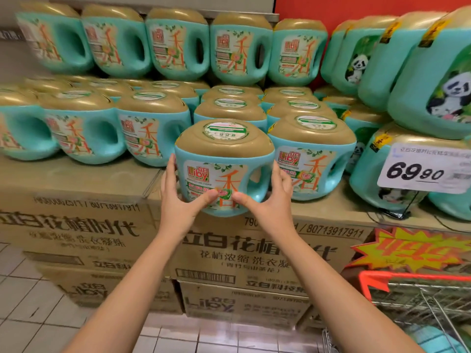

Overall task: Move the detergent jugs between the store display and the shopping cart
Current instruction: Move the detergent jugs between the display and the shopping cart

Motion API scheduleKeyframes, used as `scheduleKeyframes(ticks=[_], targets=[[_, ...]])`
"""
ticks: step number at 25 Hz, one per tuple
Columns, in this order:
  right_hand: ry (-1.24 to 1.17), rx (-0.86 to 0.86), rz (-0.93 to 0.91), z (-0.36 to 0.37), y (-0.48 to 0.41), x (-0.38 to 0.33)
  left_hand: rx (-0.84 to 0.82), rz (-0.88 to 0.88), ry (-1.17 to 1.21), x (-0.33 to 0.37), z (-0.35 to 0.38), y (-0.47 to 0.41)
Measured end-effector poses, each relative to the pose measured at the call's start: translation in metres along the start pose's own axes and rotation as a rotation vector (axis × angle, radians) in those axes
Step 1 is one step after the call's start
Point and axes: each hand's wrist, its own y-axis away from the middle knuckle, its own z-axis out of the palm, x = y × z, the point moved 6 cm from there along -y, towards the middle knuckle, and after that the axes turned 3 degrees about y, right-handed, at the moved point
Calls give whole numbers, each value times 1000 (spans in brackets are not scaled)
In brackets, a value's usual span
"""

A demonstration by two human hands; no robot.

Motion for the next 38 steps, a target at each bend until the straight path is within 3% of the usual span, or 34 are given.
scheduleKeyframes(ticks=[5, 8, 10, 14, 23, 29, 32, 35, 38], targets=[[27, 64, -26, -2, -2, -2, 19, 40, -173, 1, 20, 6], [81, 359, -145, -39, 10, 6, 84, 20, -160, -2, 22, 3], [116, 500, -72, -67, 10, 22, 125, 11, -144, -6, 21, -1], [247, 334, 138, -87, -15, 49, 170, -7, -76, -13, 22, -6], [230, 229, 125, -100, -23, 69, 227, -29, -174, -12, 31, 2], [204, 228, 117, -99, -13, 63, 215, -32, -291, -3, 33, 8], [256, 291, 96, -107, 10, 59, 225, -59, -185, 3, 29, 14], [125, 287, 51, -118, 54, 63, 313, -44, -115, 10, 34, 47], [72, 355, 1, -150, 101, 74, 143, -134, 49, 9, 74, 95]])
